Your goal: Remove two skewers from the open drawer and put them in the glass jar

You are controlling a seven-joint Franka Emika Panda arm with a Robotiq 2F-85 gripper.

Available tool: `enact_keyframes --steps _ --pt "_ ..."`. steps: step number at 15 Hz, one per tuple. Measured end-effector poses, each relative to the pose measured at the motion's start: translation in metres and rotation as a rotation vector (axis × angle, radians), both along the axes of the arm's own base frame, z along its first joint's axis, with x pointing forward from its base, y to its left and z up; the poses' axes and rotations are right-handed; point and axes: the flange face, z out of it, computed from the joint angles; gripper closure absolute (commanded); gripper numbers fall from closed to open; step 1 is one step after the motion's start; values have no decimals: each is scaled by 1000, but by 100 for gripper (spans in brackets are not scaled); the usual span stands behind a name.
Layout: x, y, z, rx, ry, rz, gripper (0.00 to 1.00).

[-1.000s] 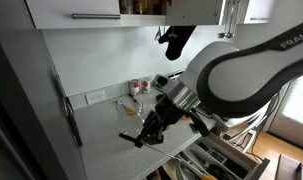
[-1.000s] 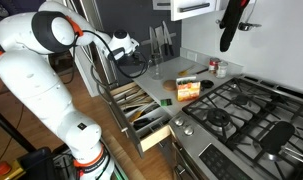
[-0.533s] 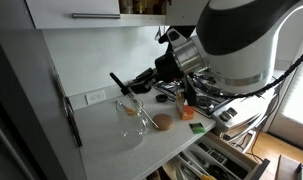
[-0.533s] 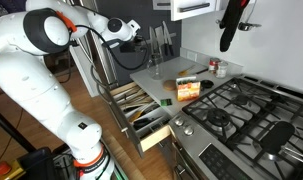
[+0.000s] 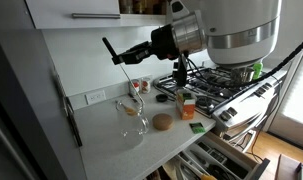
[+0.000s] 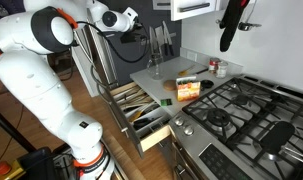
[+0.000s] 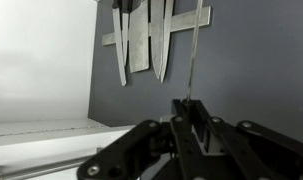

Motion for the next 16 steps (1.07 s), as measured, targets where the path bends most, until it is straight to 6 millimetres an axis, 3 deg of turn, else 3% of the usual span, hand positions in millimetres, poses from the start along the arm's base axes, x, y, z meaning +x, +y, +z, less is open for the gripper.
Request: enact_keyframes --steps 1,4,9,16 --pt "1 0 -1 -1 2 0 96" --pt "3 1 -1 0 0 0 96" --pt "20 -1 36 35 -75 -7 96" --pt "59 -2 21 -19 -115 -6 96"
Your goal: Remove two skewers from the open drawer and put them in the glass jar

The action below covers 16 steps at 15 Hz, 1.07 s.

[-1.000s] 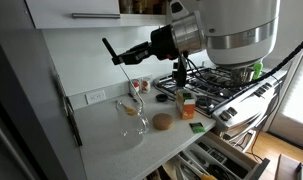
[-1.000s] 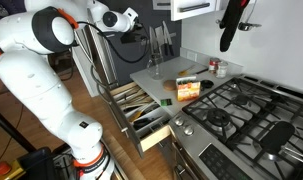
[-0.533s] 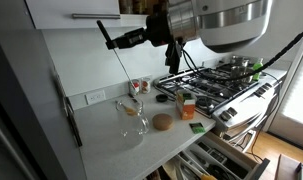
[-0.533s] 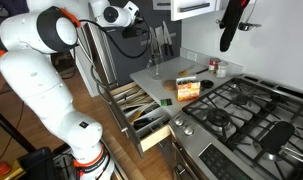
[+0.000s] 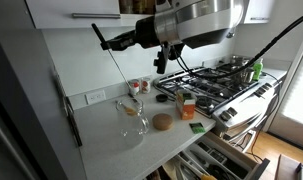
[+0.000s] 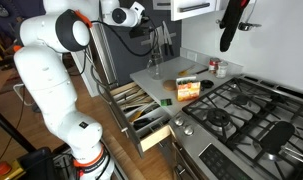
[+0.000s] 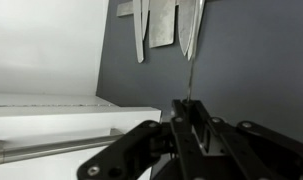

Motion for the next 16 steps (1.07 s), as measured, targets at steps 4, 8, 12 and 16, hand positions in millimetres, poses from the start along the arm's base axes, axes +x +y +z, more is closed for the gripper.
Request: enact_keyframes --steps 4,8,12,16 --pt "21 -11 -19 -20 1 3 96" --pt "36 -19 -63 -11 60 13 85" --pt "46 -27 -83 -10 71 14 85" --pt "46 -26 -82 -8 68 15 96"
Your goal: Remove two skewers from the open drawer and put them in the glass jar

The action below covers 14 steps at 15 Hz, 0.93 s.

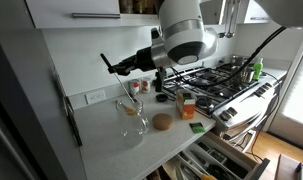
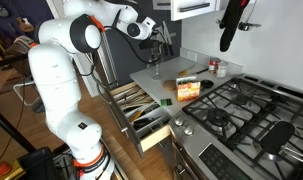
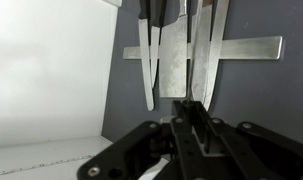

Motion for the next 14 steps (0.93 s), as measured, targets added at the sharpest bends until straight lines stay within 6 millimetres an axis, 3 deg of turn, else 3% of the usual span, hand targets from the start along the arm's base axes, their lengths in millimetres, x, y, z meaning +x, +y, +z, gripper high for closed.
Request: enact_keyframes --steps 4,14 --pt "2 0 -6 -3 8 -1 96" --pt "19 -11 -47 44 60 40 96"
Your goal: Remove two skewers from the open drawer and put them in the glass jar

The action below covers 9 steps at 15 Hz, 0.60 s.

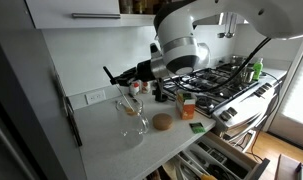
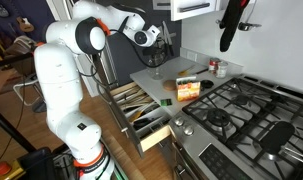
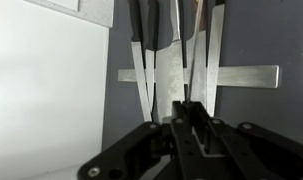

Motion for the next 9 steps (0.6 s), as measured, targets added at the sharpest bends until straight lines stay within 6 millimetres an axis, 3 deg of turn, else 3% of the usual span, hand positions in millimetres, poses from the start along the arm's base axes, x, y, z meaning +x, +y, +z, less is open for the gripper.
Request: enact_keyframes --steps 9 --pt "4 -12 -43 -13 38 21 96"
